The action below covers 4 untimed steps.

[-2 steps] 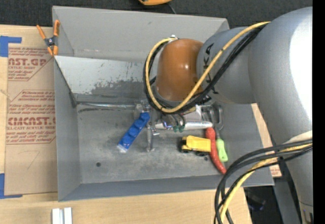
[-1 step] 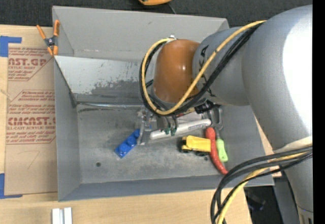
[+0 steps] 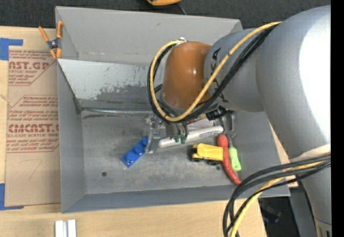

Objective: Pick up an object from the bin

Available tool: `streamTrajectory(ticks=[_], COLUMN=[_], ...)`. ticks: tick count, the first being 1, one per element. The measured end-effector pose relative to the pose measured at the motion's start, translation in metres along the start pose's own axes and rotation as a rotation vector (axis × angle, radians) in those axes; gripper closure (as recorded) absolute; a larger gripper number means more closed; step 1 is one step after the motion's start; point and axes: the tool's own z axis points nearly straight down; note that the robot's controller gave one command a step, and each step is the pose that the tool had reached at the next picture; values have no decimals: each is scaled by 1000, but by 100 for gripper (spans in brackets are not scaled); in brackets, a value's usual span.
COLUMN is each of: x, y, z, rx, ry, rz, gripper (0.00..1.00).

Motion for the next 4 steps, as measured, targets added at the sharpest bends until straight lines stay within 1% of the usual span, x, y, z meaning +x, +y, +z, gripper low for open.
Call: streamTrajectory(ticks=[1, 2, 3, 4], x=[7, -3, 0, 22], y=[19, 7, 8, -35], z=[-32, 22, 7, -11], rx=[0, -6, -2, -4], ry=[-2, -3, 0, -5], rz=[-103, -6, -12, -370], gripper=[100, 100, 100, 100])
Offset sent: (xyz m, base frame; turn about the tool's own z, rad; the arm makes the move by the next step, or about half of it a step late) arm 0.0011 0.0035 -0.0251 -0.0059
